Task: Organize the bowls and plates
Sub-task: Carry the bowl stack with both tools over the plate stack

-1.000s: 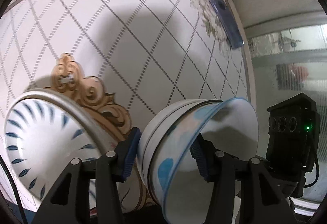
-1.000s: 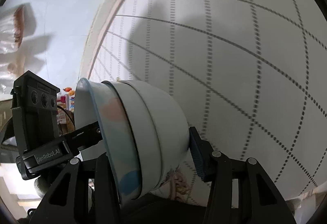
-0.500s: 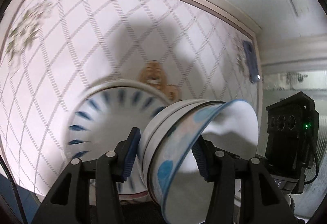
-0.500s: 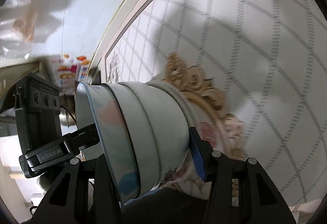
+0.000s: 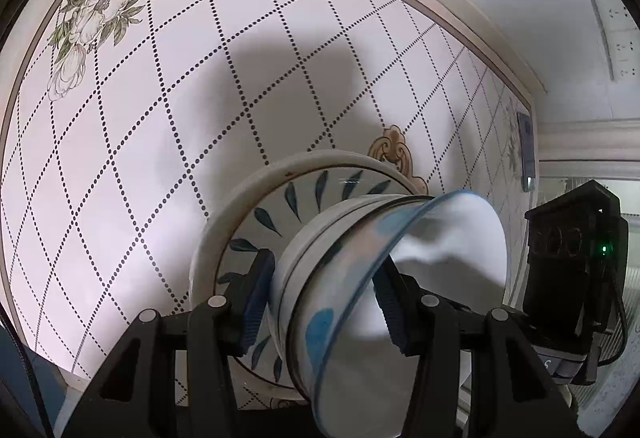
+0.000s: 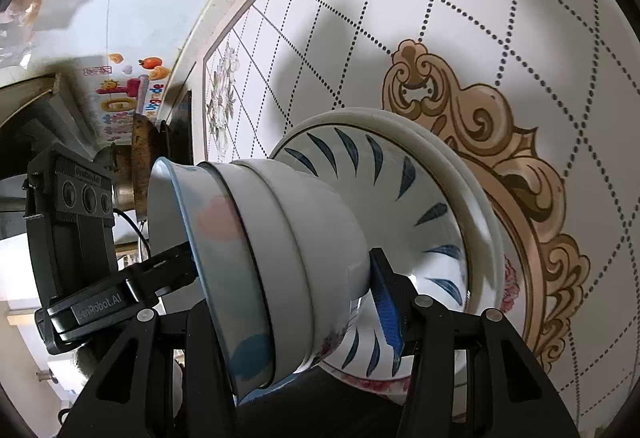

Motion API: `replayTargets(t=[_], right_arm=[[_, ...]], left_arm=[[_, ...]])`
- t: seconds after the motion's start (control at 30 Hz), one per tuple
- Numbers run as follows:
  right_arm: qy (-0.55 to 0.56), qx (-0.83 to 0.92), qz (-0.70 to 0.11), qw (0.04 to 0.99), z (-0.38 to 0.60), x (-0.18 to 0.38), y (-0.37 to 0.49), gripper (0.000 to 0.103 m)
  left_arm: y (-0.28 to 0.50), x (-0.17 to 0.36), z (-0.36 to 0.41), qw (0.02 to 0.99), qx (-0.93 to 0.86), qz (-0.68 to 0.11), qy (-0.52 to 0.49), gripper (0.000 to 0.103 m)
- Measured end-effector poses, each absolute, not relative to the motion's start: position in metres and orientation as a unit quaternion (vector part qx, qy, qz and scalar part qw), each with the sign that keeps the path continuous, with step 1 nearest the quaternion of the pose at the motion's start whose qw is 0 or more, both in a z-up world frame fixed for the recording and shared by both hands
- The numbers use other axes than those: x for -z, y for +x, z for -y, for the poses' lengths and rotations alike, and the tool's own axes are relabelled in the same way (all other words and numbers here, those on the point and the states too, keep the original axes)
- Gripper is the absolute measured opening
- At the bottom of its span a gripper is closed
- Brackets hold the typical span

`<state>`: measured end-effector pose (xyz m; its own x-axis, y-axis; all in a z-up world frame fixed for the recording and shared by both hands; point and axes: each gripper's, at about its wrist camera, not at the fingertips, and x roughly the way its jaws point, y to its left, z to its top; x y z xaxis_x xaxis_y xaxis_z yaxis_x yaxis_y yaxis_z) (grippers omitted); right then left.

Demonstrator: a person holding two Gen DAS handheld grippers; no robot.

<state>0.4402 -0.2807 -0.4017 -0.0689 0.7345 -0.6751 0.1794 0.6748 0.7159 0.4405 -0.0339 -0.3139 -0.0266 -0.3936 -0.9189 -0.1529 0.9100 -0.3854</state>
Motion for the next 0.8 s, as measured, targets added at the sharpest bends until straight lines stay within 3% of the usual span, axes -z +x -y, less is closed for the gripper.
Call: replayTargets(t=[0.8], right_arm=[[0.326,-0.211,-0.705,0.593,0.273,0.415,0.446,0.052]], left_arm=[[0.440,0.324,0.043,0.674,0.098,-0.715,-0.155,0.048]])
